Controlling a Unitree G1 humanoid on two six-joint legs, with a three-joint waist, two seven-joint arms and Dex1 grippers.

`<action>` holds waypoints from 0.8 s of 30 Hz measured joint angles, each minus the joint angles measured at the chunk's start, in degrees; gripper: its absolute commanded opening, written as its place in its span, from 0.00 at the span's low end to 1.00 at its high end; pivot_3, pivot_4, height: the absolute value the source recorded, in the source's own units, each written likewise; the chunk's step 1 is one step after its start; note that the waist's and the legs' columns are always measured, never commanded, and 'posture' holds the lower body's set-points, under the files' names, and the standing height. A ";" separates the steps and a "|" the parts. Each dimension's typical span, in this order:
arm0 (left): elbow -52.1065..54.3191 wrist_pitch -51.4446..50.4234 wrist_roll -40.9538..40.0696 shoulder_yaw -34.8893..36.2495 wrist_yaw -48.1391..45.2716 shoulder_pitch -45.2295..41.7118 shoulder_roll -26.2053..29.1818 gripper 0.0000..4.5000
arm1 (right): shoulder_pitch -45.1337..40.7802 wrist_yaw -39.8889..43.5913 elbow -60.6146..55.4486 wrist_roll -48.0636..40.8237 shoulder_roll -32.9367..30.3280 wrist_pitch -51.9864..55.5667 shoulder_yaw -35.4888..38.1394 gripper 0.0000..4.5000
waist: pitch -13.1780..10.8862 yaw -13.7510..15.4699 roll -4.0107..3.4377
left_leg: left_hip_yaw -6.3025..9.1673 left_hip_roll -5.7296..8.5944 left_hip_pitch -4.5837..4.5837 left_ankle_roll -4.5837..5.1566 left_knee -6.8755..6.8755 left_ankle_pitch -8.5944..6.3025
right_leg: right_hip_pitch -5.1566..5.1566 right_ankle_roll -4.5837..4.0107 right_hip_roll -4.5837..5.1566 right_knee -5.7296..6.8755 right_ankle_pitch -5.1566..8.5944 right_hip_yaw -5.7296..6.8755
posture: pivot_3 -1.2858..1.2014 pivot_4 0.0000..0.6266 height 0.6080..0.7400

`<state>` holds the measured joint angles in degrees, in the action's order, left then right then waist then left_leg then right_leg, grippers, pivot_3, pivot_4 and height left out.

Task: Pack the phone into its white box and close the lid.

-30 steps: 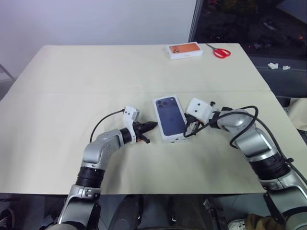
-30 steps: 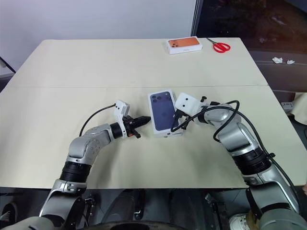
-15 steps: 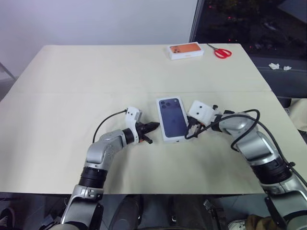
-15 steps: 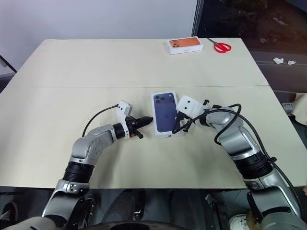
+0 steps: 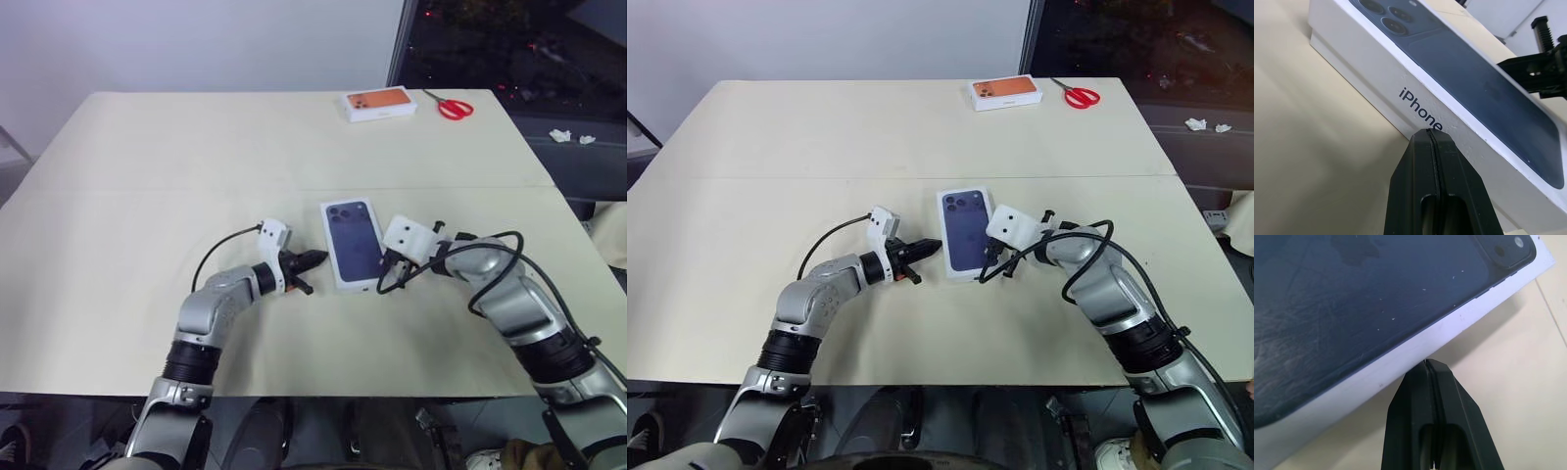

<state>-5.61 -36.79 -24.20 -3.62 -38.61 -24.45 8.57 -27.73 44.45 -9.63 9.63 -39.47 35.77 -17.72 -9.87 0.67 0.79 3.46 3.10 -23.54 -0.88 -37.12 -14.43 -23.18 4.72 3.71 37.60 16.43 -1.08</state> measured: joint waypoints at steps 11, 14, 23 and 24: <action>0.10 0.41 0.01 -0.08 0.08 0.16 0.33 0.00 | 0.01 1.45 1.18 1.48 -0.49 -1.67 -0.68 0.00 | 0.00 -0.05 0.00 | 0.00 0.00 0.00 -0.13 0.00 0.08 | 0.00 0.00 -0.02 0.01 0.00 0.00 | 0.52 0.24 1.00; 0.13 0.88 -0.07 0.14 0.06 0.58 1.37 0.00 | 0.00 2.95 1.33 1.37 -2.47 -3.44 -0.56 0.00 | 0.00 -0.07 0.00 | 0.00 -0.01 0.00 -0.12 0.00 0.07 | -0.01 0.00 -0.02 0.01 0.00 0.00 | 0.52 0.24 1.00; -0.38 1.22 -1.25 5.10 0.33 -6.25 3.25 0.00 | -8.86 0.31 10.44 -2.72 0.55 -5.31 8.48 0.00 | 0.01 -0.23 0.03 | -0.01 -0.01 0.02 -0.20 -0.01 0.12 | -0.02 0.00 -0.04 0.10 0.00 -0.01 | 0.52 0.24 1.00; -0.79 1.30 -1.39 5.17 0.37 -7.39 2.56 0.00 | -9.58 -0.03 10.54 -3.70 2.05 -4.82 9.11 0.00 | 0.01 -0.22 0.03 | -0.01 -0.01 0.02 -0.21 -0.01 0.12 | -0.02 0.00 -0.04 0.10 0.00 -0.01 | 0.52 0.24 1.00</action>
<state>-6.40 -35.49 -25.60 1.55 -38.24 -31.84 11.13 -37.31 44.42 0.90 5.93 -37.42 30.95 -8.61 -9.87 0.46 0.82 3.45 3.09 -23.52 -1.09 -37.13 -14.30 -23.20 4.73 3.67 37.69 16.43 -1.09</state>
